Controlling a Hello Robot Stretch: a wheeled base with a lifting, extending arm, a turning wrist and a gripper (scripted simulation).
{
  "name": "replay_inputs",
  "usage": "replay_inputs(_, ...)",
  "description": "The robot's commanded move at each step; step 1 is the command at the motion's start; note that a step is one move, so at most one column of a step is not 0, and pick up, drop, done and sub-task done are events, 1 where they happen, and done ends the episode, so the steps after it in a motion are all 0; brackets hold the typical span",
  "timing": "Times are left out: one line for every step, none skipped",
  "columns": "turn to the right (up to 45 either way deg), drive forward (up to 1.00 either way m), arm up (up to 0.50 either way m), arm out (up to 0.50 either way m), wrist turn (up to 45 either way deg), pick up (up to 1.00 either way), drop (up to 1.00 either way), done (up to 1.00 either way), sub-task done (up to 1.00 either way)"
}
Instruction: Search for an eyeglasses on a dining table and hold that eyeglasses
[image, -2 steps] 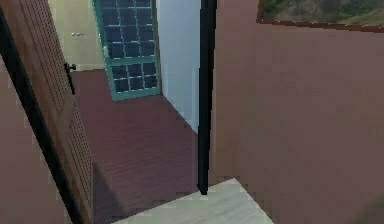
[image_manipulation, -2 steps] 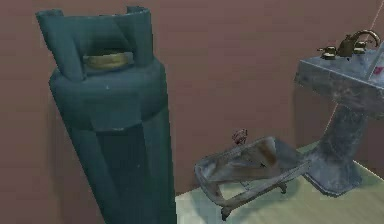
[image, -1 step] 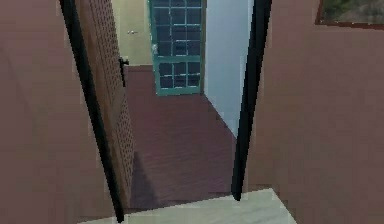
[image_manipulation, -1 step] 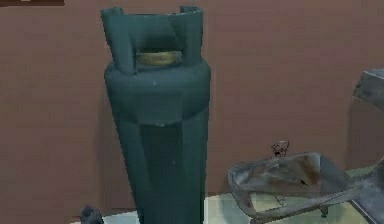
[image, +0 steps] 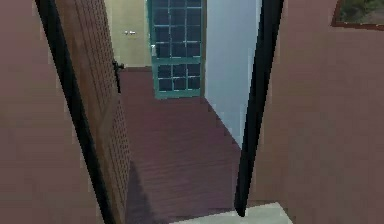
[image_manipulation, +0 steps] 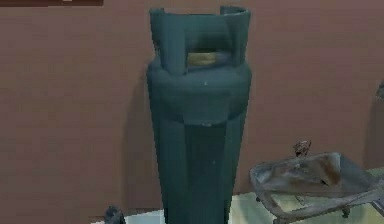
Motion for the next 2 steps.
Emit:
replay_inputs(-3.0, 0.0, 0.0, 0.0, 0.0, 0.0, 0.0, 0.0, 0.0)
replay_inputs(0.0, 1.0, 0.0, 0.0, 0.0, 0.0, 0.0, 0.0, 0.0)
